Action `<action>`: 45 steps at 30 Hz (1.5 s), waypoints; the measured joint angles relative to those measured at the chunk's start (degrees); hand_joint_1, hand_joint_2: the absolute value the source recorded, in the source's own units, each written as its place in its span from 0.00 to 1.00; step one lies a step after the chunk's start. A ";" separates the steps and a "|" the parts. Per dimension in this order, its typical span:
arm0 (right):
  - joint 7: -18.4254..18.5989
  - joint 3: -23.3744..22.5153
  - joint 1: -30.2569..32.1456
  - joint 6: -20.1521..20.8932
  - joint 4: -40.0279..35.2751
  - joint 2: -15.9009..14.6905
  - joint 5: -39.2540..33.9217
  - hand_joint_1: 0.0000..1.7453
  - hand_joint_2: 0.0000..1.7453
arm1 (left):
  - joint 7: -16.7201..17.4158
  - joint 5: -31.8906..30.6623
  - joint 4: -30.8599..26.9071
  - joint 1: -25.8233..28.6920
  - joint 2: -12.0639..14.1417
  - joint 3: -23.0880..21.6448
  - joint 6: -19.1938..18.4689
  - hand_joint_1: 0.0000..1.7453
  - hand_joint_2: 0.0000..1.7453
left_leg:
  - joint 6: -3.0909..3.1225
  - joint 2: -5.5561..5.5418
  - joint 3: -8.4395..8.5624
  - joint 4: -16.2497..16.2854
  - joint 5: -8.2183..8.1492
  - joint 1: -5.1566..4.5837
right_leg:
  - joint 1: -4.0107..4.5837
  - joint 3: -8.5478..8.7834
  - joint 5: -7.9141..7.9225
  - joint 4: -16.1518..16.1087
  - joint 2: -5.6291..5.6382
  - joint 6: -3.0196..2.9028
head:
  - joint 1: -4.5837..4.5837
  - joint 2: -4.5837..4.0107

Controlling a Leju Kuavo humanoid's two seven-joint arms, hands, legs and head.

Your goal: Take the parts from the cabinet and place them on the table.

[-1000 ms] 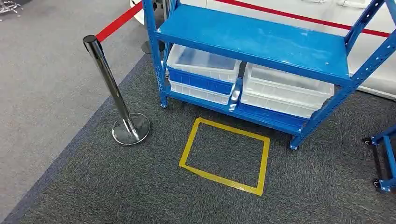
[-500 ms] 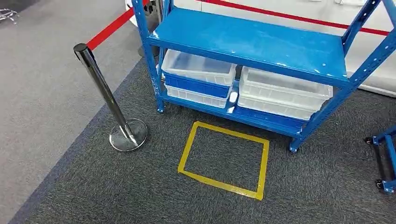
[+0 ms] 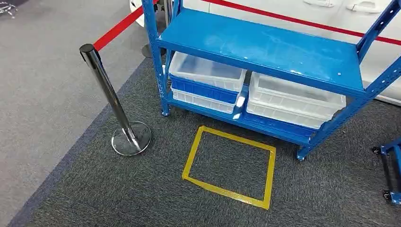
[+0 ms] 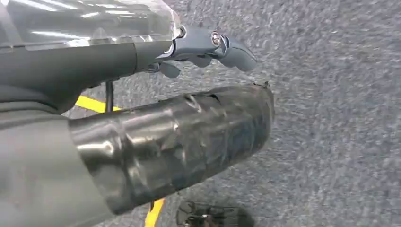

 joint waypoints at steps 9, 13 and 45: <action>-0.13 0.00 -0.08 0.15 0.00 0.11 0.20 0.00 0.00 | 0.00 -0.02 0.02 -0.36 0.09 -0.02 0.15 0.00 0.00 | -2.66 0.18 -6.22 12.55 -6.84 0.34 | -0.64 3.73 -0.78 -4.58 -0.26 -0.83 | 0.00 0.00; -0.17 0.00 -0.03 0.61 0.00 0.11 0.37 0.00 0.00 | 0.02 -0.07 0.02 -0.23 0.24 -0.02 0.15 0.00 0.00 | -3.31 0.21 -7.60 10.37 -0.54 0.70 | -0.86 5.77 -2.31 -4.46 -0.02 -0.30 | -0.02 0.00; 0.50 -0.28 -0.26 2.49 0.04 0.11 0.24 0.00 0.00 | 1.86 -1.33 0.07 -0.57 0.11 -0.15 3.56 0.00 0.00 | -2.16 -0.31 -3.72 2.98 2.69 0.53 | -0.84 3.32 -1.45 -3.00 1.66 0.25 | -0.33 0.00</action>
